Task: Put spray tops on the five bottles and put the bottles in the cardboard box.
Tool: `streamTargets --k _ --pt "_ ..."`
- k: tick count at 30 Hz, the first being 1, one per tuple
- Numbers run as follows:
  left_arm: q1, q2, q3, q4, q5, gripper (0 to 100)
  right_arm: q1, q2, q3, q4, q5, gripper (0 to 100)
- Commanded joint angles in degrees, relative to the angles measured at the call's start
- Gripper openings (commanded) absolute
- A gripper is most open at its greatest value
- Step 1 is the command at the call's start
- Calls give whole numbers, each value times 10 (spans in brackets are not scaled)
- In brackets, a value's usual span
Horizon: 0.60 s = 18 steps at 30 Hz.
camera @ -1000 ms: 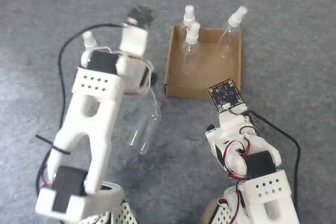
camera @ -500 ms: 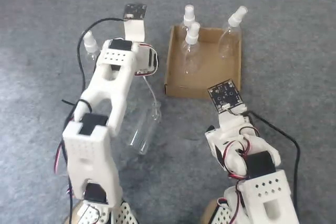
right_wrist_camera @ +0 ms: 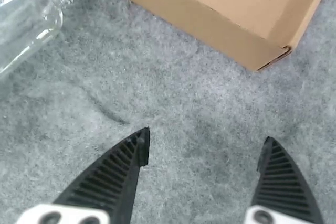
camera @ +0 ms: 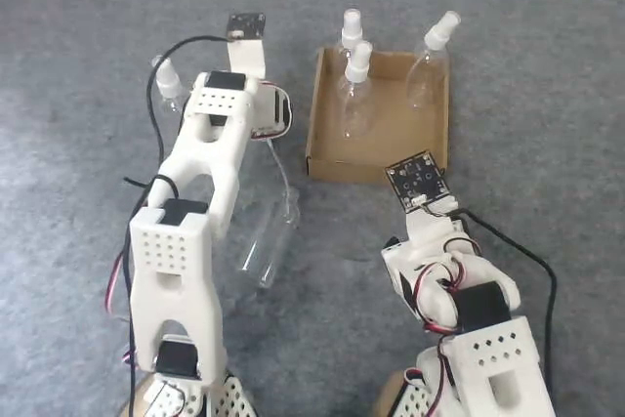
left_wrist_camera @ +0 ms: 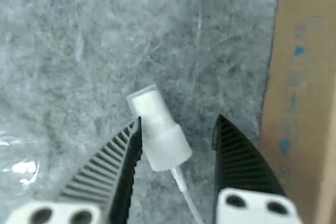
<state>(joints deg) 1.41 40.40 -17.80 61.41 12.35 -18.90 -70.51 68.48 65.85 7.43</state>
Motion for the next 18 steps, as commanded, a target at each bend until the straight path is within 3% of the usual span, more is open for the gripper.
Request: streamTargets --k 1,6,12,18 --pt "0 -2 -29 10 8 206 7 -12 -4 -11 8 290" --pt "4 9 -29 10 4 200 7 -12 -4 -11 8 290" --pt "7 10 -29 8 -25 103 7 -12 -4 -11 8 290" --pt "16 -2 -36 21 -44 69 7 -12 -4 -11 8 290"
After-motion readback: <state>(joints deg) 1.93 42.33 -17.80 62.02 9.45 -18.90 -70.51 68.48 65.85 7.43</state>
